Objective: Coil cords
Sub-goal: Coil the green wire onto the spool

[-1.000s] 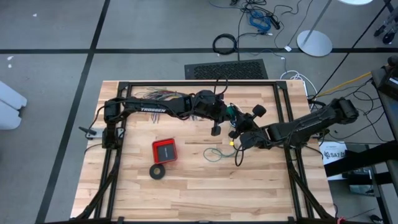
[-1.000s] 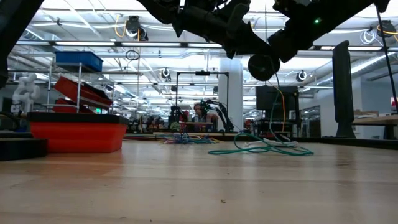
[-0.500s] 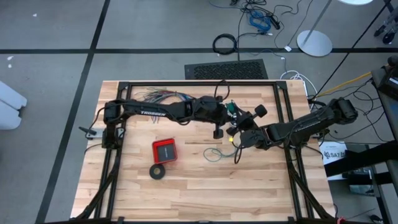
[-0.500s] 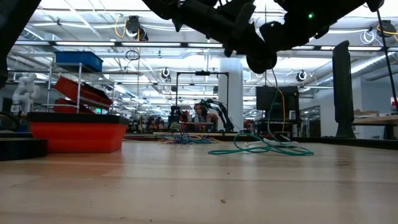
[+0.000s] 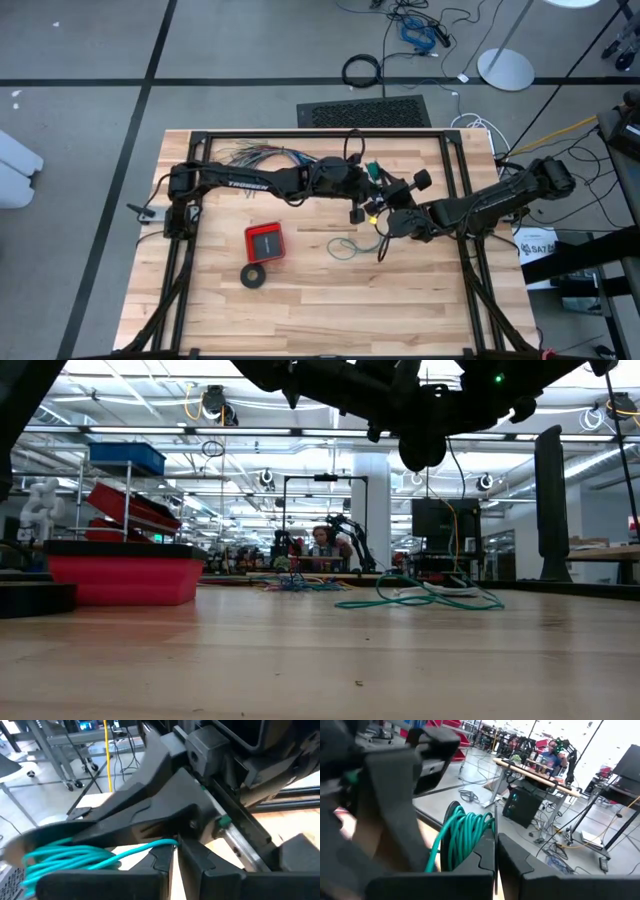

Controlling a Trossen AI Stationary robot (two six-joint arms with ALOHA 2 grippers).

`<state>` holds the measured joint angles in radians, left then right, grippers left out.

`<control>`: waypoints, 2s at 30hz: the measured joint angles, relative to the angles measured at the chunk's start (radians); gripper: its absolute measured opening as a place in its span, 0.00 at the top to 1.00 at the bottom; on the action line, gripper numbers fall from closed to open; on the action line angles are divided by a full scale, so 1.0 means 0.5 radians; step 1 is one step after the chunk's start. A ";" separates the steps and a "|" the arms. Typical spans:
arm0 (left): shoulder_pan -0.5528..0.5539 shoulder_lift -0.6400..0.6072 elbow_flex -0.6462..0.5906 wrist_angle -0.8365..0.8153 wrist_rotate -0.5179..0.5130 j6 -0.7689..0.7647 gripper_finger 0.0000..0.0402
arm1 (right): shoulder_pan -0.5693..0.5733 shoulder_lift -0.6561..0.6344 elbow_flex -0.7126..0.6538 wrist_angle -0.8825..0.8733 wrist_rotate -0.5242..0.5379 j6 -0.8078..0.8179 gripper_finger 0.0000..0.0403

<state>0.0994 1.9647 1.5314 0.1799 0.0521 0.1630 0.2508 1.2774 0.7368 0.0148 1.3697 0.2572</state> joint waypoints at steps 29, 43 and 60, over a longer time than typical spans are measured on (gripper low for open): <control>0.001 -0.030 -0.004 0.184 0.236 0.232 0.93 | 0.180 -0.450 0.004 1.075 -0.522 -1.001 1.00; 0.097 -0.030 -0.004 0.236 0.626 0.318 0.93 | 0.494 -0.530 0.002 1.490 -0.480 -1.515 1.00; 0.223 0.017 -0.003 0.243 0.936 0.323 0.94 | 0.642 -0.636 0.002 1.530 -0.322 -1.698 1.00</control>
<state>0.2108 1.9730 1.5299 0.3015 0.5201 0.3245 0.5720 0.9592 0.7376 0.7800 1.2086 -0.5917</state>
